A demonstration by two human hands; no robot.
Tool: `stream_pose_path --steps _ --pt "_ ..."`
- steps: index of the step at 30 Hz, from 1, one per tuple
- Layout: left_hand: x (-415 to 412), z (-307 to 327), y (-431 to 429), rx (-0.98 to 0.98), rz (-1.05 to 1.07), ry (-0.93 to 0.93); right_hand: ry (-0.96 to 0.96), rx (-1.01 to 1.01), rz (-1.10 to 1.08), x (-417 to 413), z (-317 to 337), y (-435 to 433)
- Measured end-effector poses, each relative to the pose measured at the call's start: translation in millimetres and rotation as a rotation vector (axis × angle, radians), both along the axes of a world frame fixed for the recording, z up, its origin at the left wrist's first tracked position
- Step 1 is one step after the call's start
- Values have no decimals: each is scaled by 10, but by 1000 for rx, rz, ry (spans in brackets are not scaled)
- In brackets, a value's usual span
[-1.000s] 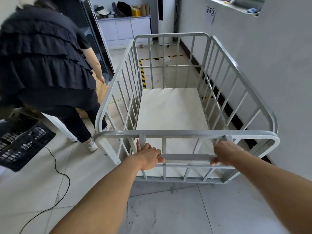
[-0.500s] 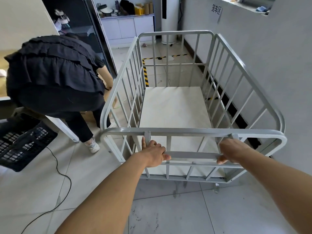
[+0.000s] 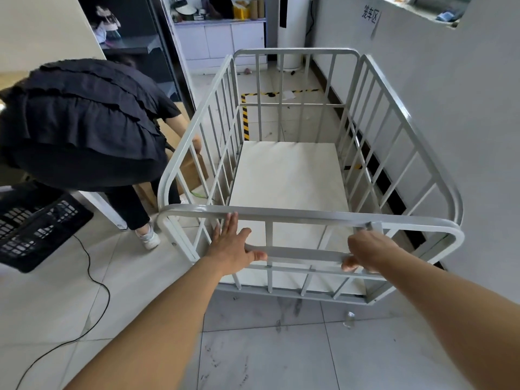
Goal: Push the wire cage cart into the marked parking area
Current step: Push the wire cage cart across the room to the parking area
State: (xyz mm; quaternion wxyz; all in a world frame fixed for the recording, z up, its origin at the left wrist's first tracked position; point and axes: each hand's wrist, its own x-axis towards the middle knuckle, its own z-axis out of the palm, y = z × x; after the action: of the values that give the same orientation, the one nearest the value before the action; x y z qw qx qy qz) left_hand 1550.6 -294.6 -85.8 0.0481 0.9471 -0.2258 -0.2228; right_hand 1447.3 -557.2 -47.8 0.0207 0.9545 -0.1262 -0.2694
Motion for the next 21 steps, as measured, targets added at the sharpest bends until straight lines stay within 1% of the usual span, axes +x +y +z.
stream_pose_path --steps 4,14,18,21 --pt "43 112 -60 -10 60 50 7 28 -4 42 45 -22" --pt "229 150 -191 53 32 61 -16 10 10 122 23 -122" --pt "300 153 -253 69 -18 58 -31 19 -27 172 22 -157" --pt "375 126 -325 93 -169 10 -57 24 -67 229 -9 -195"
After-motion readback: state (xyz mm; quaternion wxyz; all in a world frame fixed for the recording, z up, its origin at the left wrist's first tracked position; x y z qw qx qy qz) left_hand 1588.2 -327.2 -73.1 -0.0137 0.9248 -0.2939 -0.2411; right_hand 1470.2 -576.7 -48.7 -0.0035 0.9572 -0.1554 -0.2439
